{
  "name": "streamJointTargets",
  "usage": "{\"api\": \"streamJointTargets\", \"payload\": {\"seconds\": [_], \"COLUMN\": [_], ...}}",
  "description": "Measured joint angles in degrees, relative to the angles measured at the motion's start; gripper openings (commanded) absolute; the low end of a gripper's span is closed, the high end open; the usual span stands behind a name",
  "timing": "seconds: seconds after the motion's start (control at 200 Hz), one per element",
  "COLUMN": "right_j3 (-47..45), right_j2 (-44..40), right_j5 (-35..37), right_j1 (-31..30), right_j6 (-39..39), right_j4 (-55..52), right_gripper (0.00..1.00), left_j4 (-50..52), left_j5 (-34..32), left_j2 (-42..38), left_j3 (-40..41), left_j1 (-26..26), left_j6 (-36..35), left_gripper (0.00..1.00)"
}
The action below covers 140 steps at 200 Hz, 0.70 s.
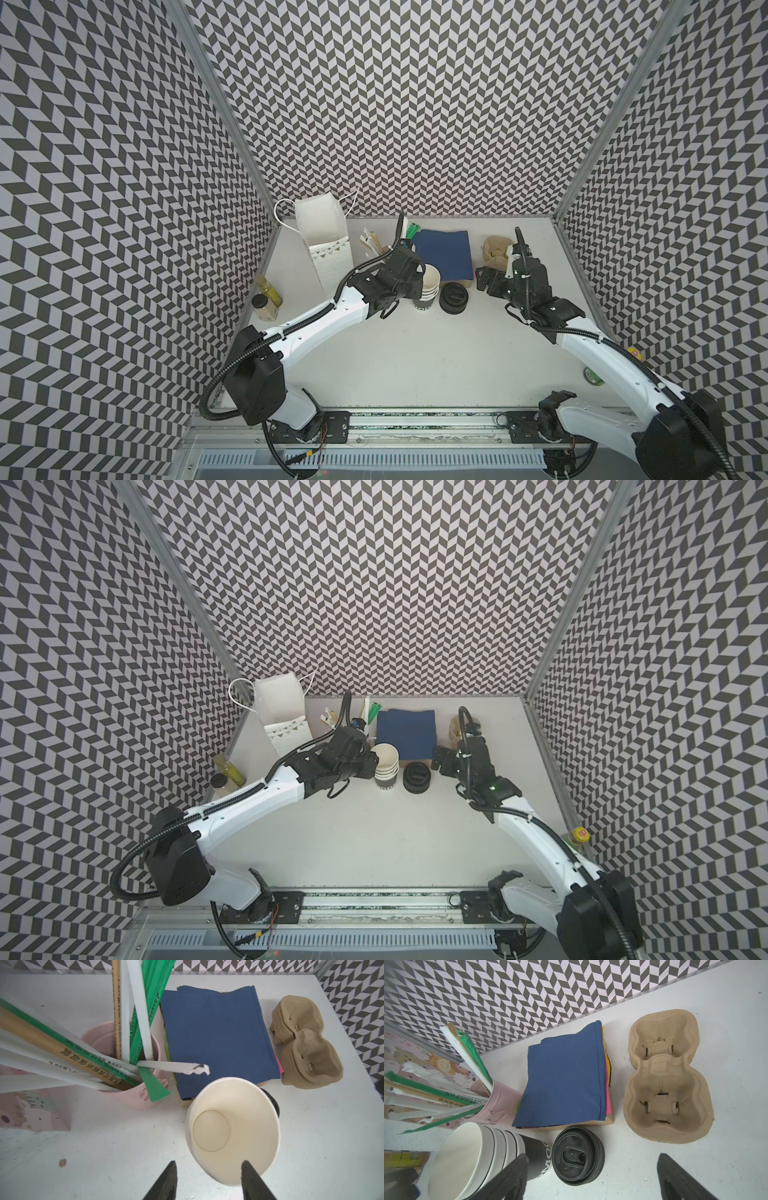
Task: Pack a coffee takeout order
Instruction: Pick up the coffee cup.
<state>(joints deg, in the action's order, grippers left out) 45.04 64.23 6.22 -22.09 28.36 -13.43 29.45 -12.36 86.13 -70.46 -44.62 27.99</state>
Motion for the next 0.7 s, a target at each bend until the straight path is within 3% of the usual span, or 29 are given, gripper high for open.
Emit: {"api": "streamJointTargets", "payload": {"seconds": [0.701], "right_j3": [0.0], "right_j2": [2.1], "right_j5": [-7.9], "right_j1": [-2.9], "right_j6": [-2.0], "right_j4": [3.3], "right_gripper": [0.94], "left_j4": [2.2], "left_j5": [-2.3], "left_j2": [4.5], "left_j3": [-2.0], "left_j1": [0.0], "left_j6": [0.3], "left_gripper": [0.36]}}
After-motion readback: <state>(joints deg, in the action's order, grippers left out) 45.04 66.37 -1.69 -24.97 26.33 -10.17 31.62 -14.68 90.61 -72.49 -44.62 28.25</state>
